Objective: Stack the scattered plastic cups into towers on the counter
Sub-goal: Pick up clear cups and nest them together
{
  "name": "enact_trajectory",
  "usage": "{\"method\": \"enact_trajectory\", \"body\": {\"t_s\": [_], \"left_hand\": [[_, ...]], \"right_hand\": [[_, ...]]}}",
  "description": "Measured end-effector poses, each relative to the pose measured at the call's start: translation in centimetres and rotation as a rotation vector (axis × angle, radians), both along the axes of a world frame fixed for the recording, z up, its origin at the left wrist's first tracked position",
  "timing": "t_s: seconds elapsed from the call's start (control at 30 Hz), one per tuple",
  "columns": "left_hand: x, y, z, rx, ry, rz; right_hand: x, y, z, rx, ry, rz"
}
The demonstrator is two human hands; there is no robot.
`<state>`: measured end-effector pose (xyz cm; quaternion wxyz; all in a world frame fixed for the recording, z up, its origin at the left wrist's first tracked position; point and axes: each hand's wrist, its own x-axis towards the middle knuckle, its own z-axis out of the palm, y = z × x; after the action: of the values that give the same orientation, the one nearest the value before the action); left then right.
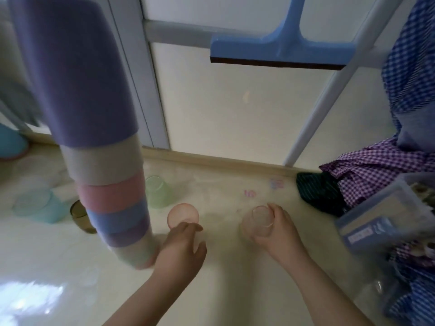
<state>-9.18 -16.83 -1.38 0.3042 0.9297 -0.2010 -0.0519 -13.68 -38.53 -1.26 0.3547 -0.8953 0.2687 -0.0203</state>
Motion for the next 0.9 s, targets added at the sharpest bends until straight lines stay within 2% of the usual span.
{"method": "enact_trajectory", "body": {"t_s": [0.13, 0.27, 0.33, 0.4, 0.47, 0.5, 0.63, 0.77, 0.9], "left_hand": [[1.6, 0.2, -1.2, 0.270, -0.227, -0.024], [2.9, -0.5, -1.2, 0.522, -0.038, -0.070], [3.1, -0.7, -1.7, 0.616, -0.013, -0.080], [3.2, -0.6, -1.8, 0.617, -0.016, -0.073], [2.8, -0.6, -1.4, 0.511, 0.011, -0.043], [2.5, -0.6, -1.1, 0.396, 0.051, 0.000], [1.1, -1.3, 1.3, -0.223, 0.249, 0.208], [0.3, -2.5, 4.1, -0.648, 0.518, 0.237], [-0.5, -3.1, 5.3, -0.916, 0.804, 0.176]], "right_hand": [[0.7, 1.4, 2.6, -0.143, -0.221, 0.027], [1.5, 3.4, 3.9, -0.141, -0.274, 0.178], [1.3, 4.2, 3.7, -0.122, -0.232, 0.250], [0.7, 4.6, 3.1, -0.114, -0.206, 0.289], [0.1, 4.7, 2.7, -0.089, -0.189, 0.302], [-0.1, 4.6, 2.6, -0.079, -0.189, 0.307], [-0.4, 4.4, 3.2, -0.028, -0.204, 0.269], [-0.7, 4.1, 4.3, 0.113, -0.241, 0.165], [-1.1, 4.0, 4.8, 0.326, -0.211, 0.107]]}}
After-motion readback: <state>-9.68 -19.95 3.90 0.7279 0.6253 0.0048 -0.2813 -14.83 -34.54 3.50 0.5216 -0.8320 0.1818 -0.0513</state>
